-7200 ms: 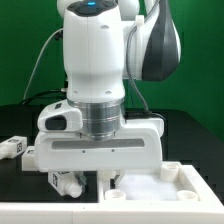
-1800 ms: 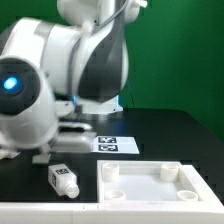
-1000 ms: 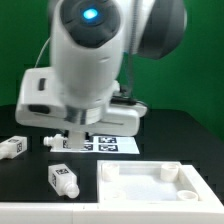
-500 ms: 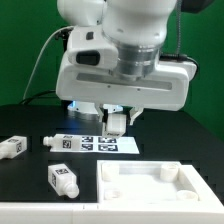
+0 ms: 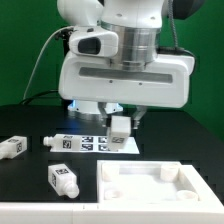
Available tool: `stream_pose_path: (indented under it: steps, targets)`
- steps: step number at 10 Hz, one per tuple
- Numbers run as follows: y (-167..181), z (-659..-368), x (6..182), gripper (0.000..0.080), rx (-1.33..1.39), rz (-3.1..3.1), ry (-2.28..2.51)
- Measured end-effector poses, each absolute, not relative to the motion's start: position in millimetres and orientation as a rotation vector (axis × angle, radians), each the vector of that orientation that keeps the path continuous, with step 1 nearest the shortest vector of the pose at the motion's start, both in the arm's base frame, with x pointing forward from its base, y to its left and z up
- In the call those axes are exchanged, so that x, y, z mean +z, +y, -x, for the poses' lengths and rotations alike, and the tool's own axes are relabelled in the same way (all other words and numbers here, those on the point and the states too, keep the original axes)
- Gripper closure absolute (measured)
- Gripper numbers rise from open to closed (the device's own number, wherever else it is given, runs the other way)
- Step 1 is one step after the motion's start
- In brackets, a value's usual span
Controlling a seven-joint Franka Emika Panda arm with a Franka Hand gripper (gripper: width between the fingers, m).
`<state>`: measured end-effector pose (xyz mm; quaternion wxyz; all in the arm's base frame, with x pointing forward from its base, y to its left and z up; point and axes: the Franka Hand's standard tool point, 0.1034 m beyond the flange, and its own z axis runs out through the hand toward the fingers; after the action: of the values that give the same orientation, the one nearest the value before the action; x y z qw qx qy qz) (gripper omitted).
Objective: Assemble one leg
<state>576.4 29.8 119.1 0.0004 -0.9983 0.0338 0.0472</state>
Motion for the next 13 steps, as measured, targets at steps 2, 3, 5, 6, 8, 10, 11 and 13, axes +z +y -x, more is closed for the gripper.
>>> stream_pose_path:
  steps: [2,3,5,6,8,10,11,13]
  targets:
    - [51,-600,133.8,0.0512,-0.06,3.104,0.139]
    - [55,-607,138.7,0.0512,-0.193,3.097,0.137]
    - [53,-603,131.8,0.0512,-0.333,3.088,0.136]
    - [54,-608,133.6,0.0512,-0.44,3.075,0.132]
    - [60,-610,131.6,0.0512,-0.699,3.031,0.104]
    - [61,-610,127.3,0.0512,-0.75,3.027,0.074]
    - [61,-611,128.5,0.0512,-0.756,3.025,0.074]
    - [62,-610,127.2,0.0512,-0.753,3.025,0.071]
